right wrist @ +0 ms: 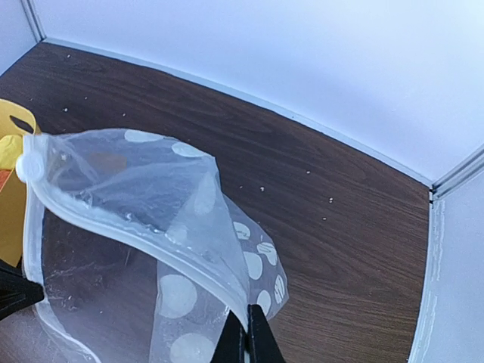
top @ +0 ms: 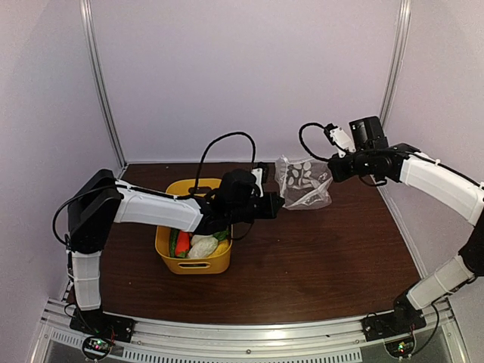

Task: Place the food in the zip-top bag and seal the zipper
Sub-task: Open the zipper food storage bag, then pick up the fake vegetable from the bin, then place the fake vegetable in the zipper food storage bag, then pick up the fake vegetable from the bin.

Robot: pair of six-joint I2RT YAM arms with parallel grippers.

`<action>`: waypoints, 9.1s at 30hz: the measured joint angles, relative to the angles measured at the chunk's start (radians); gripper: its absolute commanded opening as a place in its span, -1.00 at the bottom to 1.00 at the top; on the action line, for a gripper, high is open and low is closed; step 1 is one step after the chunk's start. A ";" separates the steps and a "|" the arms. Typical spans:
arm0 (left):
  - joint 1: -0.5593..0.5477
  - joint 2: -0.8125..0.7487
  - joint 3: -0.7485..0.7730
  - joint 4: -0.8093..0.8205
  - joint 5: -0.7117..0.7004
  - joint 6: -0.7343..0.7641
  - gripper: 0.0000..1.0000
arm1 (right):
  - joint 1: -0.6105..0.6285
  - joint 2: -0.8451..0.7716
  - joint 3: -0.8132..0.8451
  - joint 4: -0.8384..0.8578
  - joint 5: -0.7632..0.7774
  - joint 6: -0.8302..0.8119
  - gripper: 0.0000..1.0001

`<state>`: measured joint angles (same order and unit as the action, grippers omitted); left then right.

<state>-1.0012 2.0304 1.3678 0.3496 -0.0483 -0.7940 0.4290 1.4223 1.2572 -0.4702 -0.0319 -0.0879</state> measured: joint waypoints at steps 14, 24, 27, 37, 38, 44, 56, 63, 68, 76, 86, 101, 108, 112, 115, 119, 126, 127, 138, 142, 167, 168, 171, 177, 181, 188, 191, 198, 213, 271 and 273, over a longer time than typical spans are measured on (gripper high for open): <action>0.000 -0.002 -0.004 0.068 0.254 0.040 -0.05 | -0.004 -0.086 -0.095 0.041 0.181 -0.056 -1.00; 0.023 -0.223 0.000 -0.363 0.227 0.274 0.38 | -0.004 -0.129 -0.135 0.050 0.227 -0.115 -1.00; 0.061 -0.329 0.014 -0.537 0.146 0.375 0.64 | -0.004 -0.130 -0.136 0.051 0.230 -0.127 -1.00; 0.163 -0.416 0.037 -1.042 -0.011 0.652 0.53 | -0.004 -0.129 -0.136 0.048 0.212 -0.145 -1.00; 0.177 -0.420 0.010 -1.068 -0.002 0.665 0.53 | -0.004 -0.129 -0.136 0.048 0.211 -0.145 -1.00; 0.214 -0.419 -0.128 -1.178 0.053 0.711 0.49 | -0.004 -0.126 -0.136 0.047 0.203 -0.146 -1.00; 0.209 -0.390 -0.235 -1.076 0.084 0.797 0.34 | -0.004 -0.115 -0.136 0.047 0.163 -0.145 -1.00; 0.201 -0.333 -0.235 -1.019 0.128 0.828 -0.21 | -0.004 -0.108 -0.136 0.044 0.156 -0.145 -1.00; 0.200 -0.336 -0.231 -1.011 0.122 0.838 -0.39 | -0.004 -0.108 -0.136 0.038 0.148 -0.145 -1.00; 0.198 -0.462 -0.138 -1.030 0.051 0.837 -0.42 | -0.004 -0.108 -0.131 0.012 0.136 -0.148 -1.00; 0.198 -0.645 -0.057 -0.874 0.085 0.801 -0.41 | -0.004 -0.109 -0.096 -0.035 0.080 -0.159 -1.00; 0.005 -0.412 -0.131 0.137 0.265 0.620 -0.49 | -0.004 0.000 0.077 -0.178 -0.230 -0.117 -1.00; -0.016 -0.222 -0.082 0.331 0.214 0.547 -0.49 | -0.008 0.035 0.115 -0.197 -0.329 -0.069 -1.00; -0.017 -0.168 -0.047 0.388 0.174 0.530 -0.51 | -0.010 0.037 0.115 -0.201 -0.352 -0.048 -1.00; -0.019 -0.145 -0.022 0.418 0.138 0.522 -0.53 | -0.010 0.037 0.115 -0.201 -0.365 -0.035 -1.00; -0.022 -0.138 -0.028 0.481 0.092 0.507 -0.53 | -0.011 0.037 0.115 -0.200 -0.380 -0.018 -1.00; -0.022 -0.219 -0.237 0.635 0.014 0.492 -0.56 | -0.032 0.037 0.115 -0.199 -0.415 0.018 -1.00; -0.022 -0.222 -0.247 0.645 0.001 0.488 -0.56 | -0.036 0.037 0.115 -0.199 -0.419 0.032 -1.00; -0.026 -0.119 -0.118 0.670 -0.092 0.356 -0.59 | -0.039 0.037 0.115 -0.162 -0.413 0.127 -1.00; -0.038 -0.053 -0.044 0.656 -0.145 0.328 -0.60 | -0.039 0.037 0.115 -0.150 -0.405 0.163 -1.00; -0.085 0.221 0.357 0.233 -0.376 0.286 -0.16 | -0.043 -0.006 0.106 -0.105 -0.417 0.227 -1.00; -0.085 0.227 0.369 0.206 -0.378 0.286 -0.05 | -0.043 -0.010 0.105 -0.102 -0.418 0.226 -1.00; -0.085 0.247 0.424 0.113 -0.391 0.284 0.22 | -0.043 -0.015 0.105 -0.100 -0.418 0.226 -1.00; -0.085 0.236 0.443 0.037 -0.387 0.322 0.95 | -0.043 -0.016 0.095 -0.096 -0.417 0.224 -1.00; -0.085 0.196 0.419 0.021 -0.362 0.379 0.95 | -0.046 -0.017 0.086 -0.089 -0.417 0.223 -1.00; -0.086 -0.024 0.230 0.070 -0.288 0.478 0.95 | -0.081 -0.030 0.081 -0.087 -0.417 0.213 -1.00; -0.087 -0.140 0.175 0.075 -0.277 0.531 0.95 | -0.094 -0.041 0.072 -0.088 -0.407 0.196 -1.00; -0.084 -0.323 0.153 -0.082 -0.271 0.640 0.89 | -0.101 -0.058 0.071 -0.117 -0.294 0.092 -1.00; 0.037 -0.537 -0.045 -0.773 -0.311 0.650 0.92 | -0.106 -0.179 0.038 -0.148 -0.111 -0.091 -1.00; 0.293 -0.243 -0.191 -0.716 0.234 0.941 0.34 | -0.134 -0.191 -0.040 -0.155 -0.204 -0.115 -1.00; 0.293 -0.224 -0.185 -0.717 0.227 0.935 0.26 | -0.135 -0.191 -0.040 -0.154 -0.206 -0.115 -1.00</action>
<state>-0.7078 1.8061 1.1824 -0.3676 0.1791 0.1410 0.2943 1.2316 1.2167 -0.6247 -0.2375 -0.2028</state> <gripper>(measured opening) 0.669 0.004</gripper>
